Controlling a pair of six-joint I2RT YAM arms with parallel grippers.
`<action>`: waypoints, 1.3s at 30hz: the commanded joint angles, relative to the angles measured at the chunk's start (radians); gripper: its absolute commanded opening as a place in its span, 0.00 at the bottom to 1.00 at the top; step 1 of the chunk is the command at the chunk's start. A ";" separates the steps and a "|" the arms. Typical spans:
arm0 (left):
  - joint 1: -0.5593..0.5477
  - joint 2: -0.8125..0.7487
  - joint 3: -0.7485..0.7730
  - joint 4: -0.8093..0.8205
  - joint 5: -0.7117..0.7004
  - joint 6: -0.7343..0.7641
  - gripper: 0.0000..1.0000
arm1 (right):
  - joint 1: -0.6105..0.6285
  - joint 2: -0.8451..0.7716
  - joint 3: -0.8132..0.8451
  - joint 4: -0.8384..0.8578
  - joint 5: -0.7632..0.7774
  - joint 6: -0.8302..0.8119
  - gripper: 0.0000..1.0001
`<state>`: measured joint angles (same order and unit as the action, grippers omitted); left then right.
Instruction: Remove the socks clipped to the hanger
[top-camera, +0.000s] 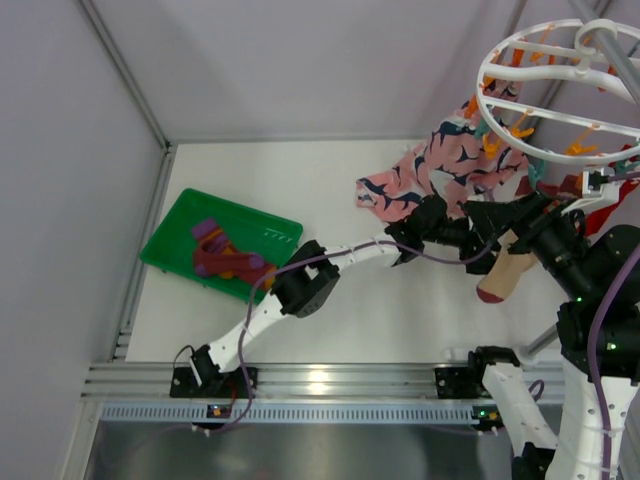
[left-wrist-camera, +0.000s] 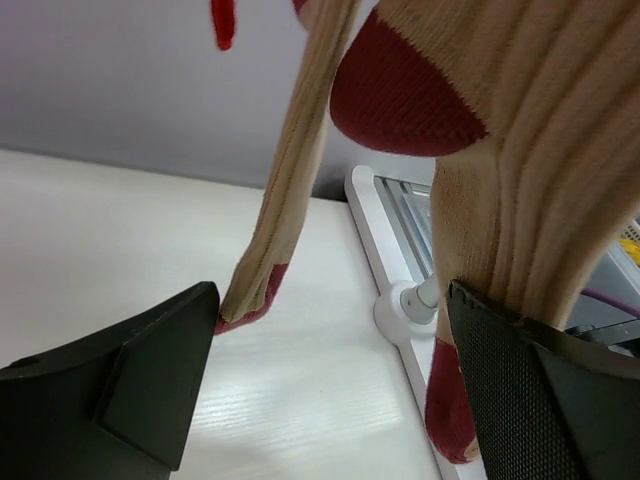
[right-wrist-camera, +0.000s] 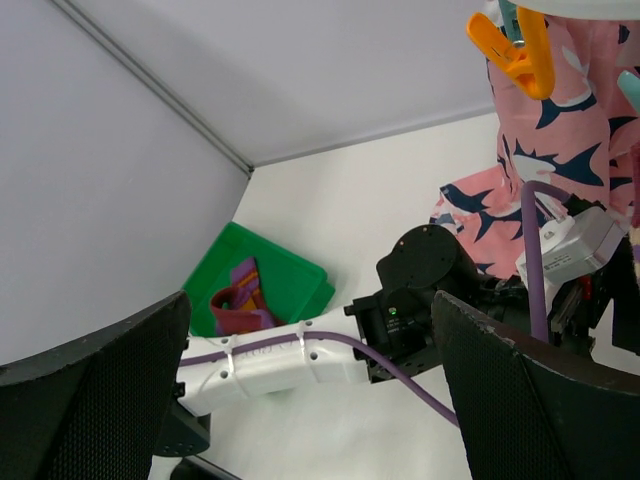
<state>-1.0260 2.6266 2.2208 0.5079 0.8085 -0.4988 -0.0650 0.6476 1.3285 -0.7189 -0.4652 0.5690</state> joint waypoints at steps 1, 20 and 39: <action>0.015 -0.063 -0.024 0.081 0.028 -0.026 0.98 | 0.019 -0.016 -0.005 -0.002 -0.003 0.000 1.00; 0.175 -0.351 -0.474 0.243 -0.286 -0.150 0.98 | 0.019 -0.013 -0.002 -0.010 -0.003 -0.009 0.99; 0.110 0.024 0.094 0.370 0.173 -0.291 0.98 | 0.025 0.000 0.001 -0.014 0.010 -0.021 0.99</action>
<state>-0.8879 2.6308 2.2345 0.8093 0.8745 -0.7719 -0.0605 0.6376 1.3285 -0.7250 -0.4644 0.5610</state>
